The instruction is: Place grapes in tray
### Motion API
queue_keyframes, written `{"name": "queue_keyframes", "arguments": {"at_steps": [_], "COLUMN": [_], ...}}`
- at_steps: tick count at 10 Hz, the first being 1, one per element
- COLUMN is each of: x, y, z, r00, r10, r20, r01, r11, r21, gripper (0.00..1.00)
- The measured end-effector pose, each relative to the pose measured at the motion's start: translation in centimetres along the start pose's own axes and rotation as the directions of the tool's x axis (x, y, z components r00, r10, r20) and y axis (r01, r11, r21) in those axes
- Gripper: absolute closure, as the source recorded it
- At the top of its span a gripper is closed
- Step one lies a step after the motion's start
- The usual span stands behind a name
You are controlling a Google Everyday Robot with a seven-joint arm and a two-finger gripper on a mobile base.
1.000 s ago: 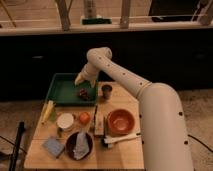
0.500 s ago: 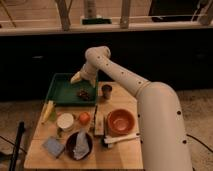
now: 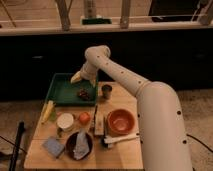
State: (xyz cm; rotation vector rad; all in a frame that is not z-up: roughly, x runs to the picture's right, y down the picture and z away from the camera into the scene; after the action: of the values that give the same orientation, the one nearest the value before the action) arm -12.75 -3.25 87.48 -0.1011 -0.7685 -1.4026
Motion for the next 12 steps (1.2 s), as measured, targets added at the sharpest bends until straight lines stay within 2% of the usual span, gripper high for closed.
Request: {"name": "queue_keyframes", "arguments": {"at_steps": [5,12], "x": [-0.06,-0.32], "y": [-0.26,-0.55], "z": [0.11,0.14], "r00": [1.000,1.000], "r10": [-0.001,-0.021], "r20": [0.005,-0.001], "r01": [0.001,0.021], "r11": [1.000,0.999], "r21": [-0.002,0.024], "gripper": [0.20,0.20]}}
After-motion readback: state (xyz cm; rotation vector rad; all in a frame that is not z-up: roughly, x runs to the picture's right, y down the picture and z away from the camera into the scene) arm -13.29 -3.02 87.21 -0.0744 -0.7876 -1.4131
